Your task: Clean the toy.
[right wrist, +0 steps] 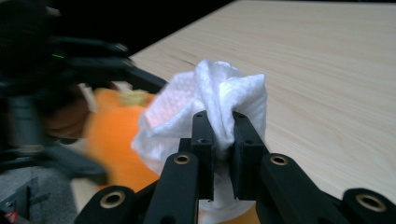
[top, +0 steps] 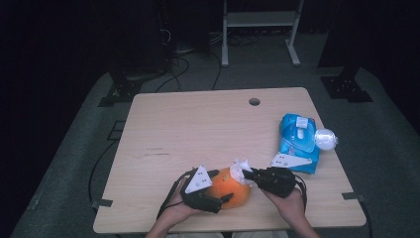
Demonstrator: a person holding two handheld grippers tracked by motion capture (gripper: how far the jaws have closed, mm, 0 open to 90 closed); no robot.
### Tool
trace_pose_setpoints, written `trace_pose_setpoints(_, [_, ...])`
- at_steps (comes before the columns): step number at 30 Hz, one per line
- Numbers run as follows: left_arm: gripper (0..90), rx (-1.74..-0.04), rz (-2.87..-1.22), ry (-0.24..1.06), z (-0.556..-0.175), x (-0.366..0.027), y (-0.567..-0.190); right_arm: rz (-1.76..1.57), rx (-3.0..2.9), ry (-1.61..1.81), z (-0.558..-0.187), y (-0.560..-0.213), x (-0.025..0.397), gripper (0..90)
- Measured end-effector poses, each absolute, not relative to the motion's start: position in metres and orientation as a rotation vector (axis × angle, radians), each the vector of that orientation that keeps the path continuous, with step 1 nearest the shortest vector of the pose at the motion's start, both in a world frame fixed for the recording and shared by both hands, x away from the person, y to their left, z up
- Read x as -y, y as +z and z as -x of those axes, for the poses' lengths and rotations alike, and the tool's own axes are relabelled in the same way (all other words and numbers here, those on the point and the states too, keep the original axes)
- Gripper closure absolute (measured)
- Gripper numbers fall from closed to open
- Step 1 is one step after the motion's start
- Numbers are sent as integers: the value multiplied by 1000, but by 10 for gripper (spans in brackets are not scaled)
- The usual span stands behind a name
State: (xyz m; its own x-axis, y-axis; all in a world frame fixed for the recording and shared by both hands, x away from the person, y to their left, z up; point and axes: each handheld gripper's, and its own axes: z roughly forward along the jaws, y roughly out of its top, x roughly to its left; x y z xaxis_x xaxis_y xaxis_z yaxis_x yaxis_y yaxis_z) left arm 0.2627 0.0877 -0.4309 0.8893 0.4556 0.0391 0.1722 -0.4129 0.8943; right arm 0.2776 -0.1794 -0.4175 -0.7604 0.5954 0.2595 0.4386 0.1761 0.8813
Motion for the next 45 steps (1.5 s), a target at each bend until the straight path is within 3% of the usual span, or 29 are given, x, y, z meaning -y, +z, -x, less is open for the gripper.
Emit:
trace_pose_setpoints(4, [332, -460, -1965, 347, -261, -85, -422, -901, -2301, 1693, -266, -406, 167, 806])
trace_pose_setpoints(12, [314, -472, -1955, 357, -261, -84, -419, -1002, -2290, 1651, -274, -418, 171, 807])
trace_pose_setpoints(15, [265, -482, -1947, 363, -262, -81, -420, -900, -2290, 1668, -264, -405, 162, 807])
trace_pose_setpoints(19, [143, -489, -1950, 320, -263, -85, -419, -956, -2314, 1627, -270, -421, 163, 809])
trace_pose_setpoints(23, [102, -503, -1957, 287, -266, -99, -417, -1007, -2294, 1598, -276, -425, 170, 809])
trace_pose_setpoints(25, [152, -500, -1964, 258, -268, -100, -421, -1030, -2294, 1617, -277, -426, 173, 810])
trace_pose_setpoints(29, [318, -480, -1962, 324, -263, -92, -421, -1000, -2261, 1716, -272, -413, 175, 811])
trace_pose_setpoints(32, [332, -463, -1968, 338, -261, -85, -418, -923, -2257, 1756, -264, -401, 169, 810])
trace_pose_setpoints(39, [123, -496, -1965, 266, -266, -97, -419, -1049, -2266, 1701, -278, -424, 178, 810])
trace_pose_setpoints(40, [134, -508, -1964, 254, -267, -97, -421, -1053, -2263, 1696, -279, -423, 179, 811])
trace_pose_setpoints(43, [298, -490, -1963, 288, -265, -94, -420, -1012, -2244, 1728, -273, -412, 178, 810])
trace_pose_setpoints(45, [357, -478, -1943, 303, -263, -91, -414, -951, -2232, 1780, -267, -402, 176, 810])
